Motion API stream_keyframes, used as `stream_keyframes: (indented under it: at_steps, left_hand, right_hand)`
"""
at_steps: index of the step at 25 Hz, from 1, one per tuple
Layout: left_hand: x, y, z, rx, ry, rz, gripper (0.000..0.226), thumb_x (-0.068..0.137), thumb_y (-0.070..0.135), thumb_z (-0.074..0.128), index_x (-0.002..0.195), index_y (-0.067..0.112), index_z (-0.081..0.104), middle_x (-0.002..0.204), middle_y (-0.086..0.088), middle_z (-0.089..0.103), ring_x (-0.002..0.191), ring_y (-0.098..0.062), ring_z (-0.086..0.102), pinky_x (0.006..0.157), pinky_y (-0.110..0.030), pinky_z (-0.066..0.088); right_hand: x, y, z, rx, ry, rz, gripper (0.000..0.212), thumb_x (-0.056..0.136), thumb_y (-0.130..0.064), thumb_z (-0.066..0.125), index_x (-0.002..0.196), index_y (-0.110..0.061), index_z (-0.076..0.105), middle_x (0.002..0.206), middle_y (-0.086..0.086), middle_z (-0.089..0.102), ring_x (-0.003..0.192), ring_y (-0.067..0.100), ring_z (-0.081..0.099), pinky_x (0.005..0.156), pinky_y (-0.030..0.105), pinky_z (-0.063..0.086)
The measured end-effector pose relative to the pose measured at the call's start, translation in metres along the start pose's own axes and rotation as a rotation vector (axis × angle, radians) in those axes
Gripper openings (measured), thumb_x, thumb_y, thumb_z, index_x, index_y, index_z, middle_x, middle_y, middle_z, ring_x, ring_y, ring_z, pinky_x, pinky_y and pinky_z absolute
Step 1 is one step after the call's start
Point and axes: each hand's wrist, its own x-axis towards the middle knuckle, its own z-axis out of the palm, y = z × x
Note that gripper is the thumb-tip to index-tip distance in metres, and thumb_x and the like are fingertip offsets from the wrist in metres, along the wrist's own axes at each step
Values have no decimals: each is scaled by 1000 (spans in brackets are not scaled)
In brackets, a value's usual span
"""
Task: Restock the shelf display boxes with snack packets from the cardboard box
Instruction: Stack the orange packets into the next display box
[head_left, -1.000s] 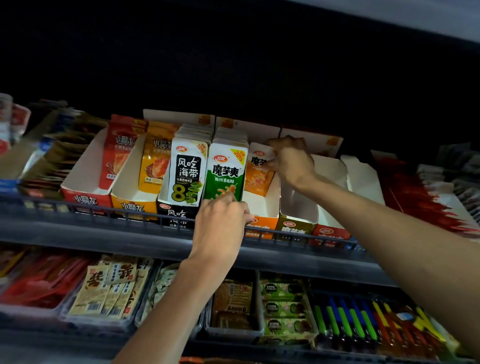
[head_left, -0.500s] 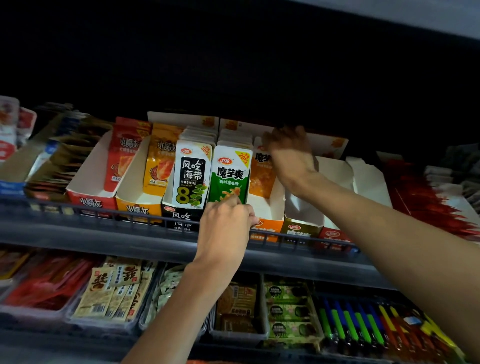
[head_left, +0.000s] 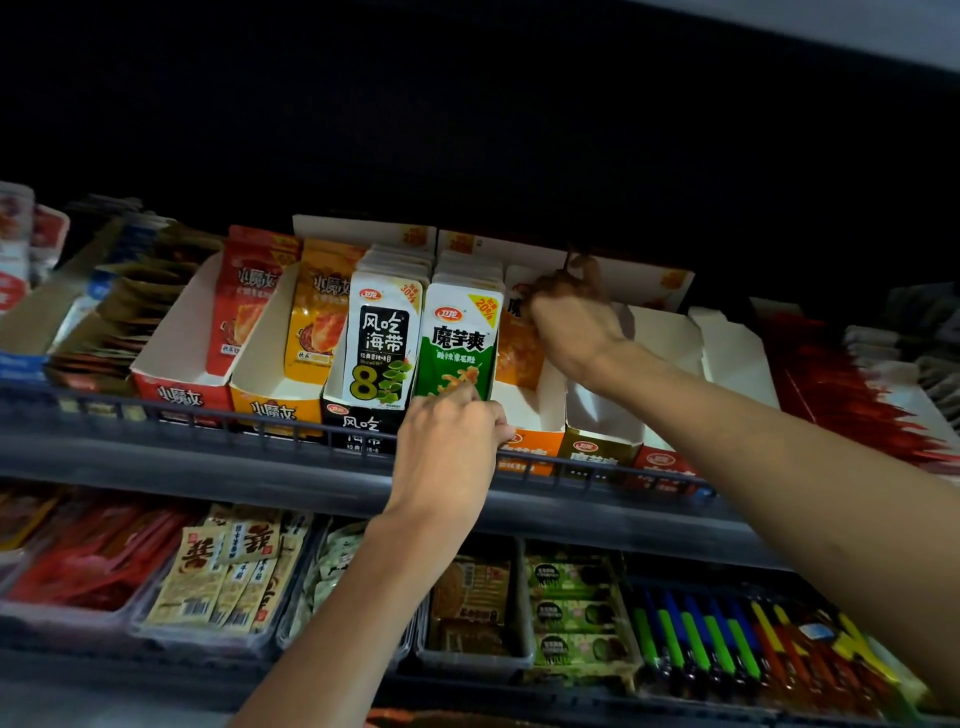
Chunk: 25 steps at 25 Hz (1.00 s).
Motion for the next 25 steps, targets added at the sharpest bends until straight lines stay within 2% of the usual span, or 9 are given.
stream_keyframes:
  at_steps: [2,4,5,9,11,13,15,20,25]
  left_hand:
    - [-1,0,0,-4,12,18,27,94,42,56,106,25,74,106,3,67,92,-17,62,91,-33,46]
    - [-2,-1,-1,-3,34,43,24,92,39,61,104,24,75,105,1,67,91,-19,62,90,-34,46]
    - [-3,-1,-2,-8,52,55,21,90,36,64,102,22,75,104,0,68,91,-21,62,89,-34,45]
    - [-11,0,-8,8,131,94,21,86,28,69,104,18,73,110,-4,64,102,-23,58,93,-39,45]
    - [-21,1,-12,7,168,120,22,87,25,65,107,17,71,111,-4,63,104,-23,56,94,-39,45]
    - [-35,0,-15,-13,161,171,24,90,23,59,110,15,69,111,-4,62,105,-23,55,94,-40,46]
    - [-55,-3,-15,-19,40,208,25,94,23,56,116,16,66,113,-1,62,108,-21,55,94,-38,46]
    - [-95,-23,-6,89,-488,172,26,97,37,51,120,32,60,115,8,63,108,-18,58,87,-36,49]
    - [-137,-56,35,270,-968,98,31,90,44,60,117,30,62,112,-2,65,102,-27,62,81,-33,49]
  right_hand:
    - [-6,1,2,115,18,-3,27,87,-5,58,110,-15,69,118,12,64,118,31,55,113,44,21]
    - [-13,4,4,214,70,-7,20,89,-10,60,104,-16,71,109,9,68,107,29,62,96,38,38]
    - [-20,5,3,245,103,-10,17,90,-13,61,102,-17,71,107,7,68,106,28,62,93,37,36]
    - [-57,16,-10,359,164,-17,17,91,-19,62,104,-24,72,117,0,65,118,22,53,102,38,19]
    - [-82,16,-15,470,185,-7,18,89,-14,64,98,-25,73,109,-4,68,112,18,56,101,34,20]
    - [-107,10,-17,585,173,-8,17,85,-10,67,91,-25,74,97,-7,71,98,15,61,101,36,31]
    - [-139,0,-16,707,116,-57,17,81,-8,71,88,-23,76,89,-6,72,85,12,64,93,28,44]
    - [-212,-30,7,851,-155,-186,17,86,-13,72,96,-26,76,91,-16,70,71,-10,54,75,16,45]
    - [-273,-85,66,917,-620,-266,21,87,-22,73,108,-25,73,99,-9,72,81,-3,60,77,18,49]
